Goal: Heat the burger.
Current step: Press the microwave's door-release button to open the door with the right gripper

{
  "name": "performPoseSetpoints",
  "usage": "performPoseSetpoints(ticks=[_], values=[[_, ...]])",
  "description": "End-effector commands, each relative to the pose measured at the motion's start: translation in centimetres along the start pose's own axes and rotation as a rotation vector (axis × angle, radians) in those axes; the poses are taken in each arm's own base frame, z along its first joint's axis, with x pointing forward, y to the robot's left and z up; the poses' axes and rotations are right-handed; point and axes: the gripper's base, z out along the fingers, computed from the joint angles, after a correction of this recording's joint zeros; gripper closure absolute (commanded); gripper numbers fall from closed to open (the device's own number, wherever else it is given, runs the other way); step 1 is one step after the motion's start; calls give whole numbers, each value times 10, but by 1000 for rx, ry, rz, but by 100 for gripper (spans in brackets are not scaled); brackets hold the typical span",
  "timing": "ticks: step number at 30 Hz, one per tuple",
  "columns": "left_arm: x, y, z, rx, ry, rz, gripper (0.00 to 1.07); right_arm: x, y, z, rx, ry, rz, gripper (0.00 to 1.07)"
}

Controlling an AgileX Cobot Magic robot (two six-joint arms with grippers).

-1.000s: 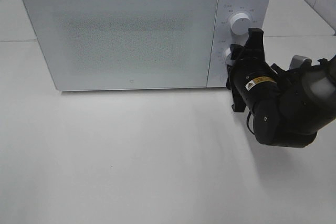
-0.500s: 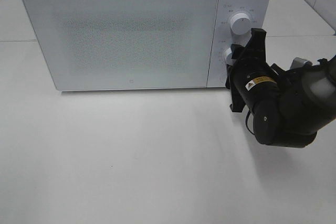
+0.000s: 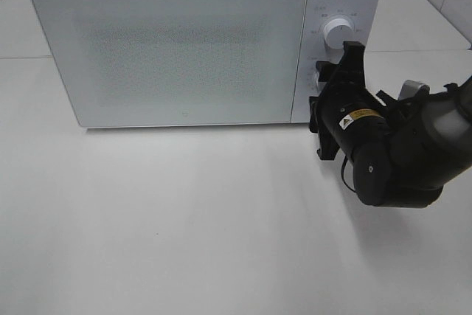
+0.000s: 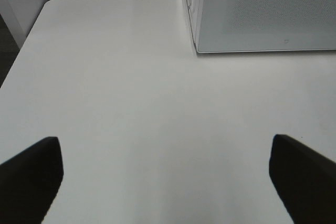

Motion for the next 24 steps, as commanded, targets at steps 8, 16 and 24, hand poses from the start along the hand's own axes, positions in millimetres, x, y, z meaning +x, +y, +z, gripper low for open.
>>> performPoseSetpoints(ticks=[8, 16, 24], values=[[1, 0, -1, -2, -17, -7, 7, -2, 21, -9, -222, 18, -34, 45], [1, 0, -1, -2, -17, -7, 7, -2, 23, -23, -210, 70, -73, 44], [1, 0, -1, -2, -17, -7, 7, -7, 33, -50, -207, 121, -124, 44]])
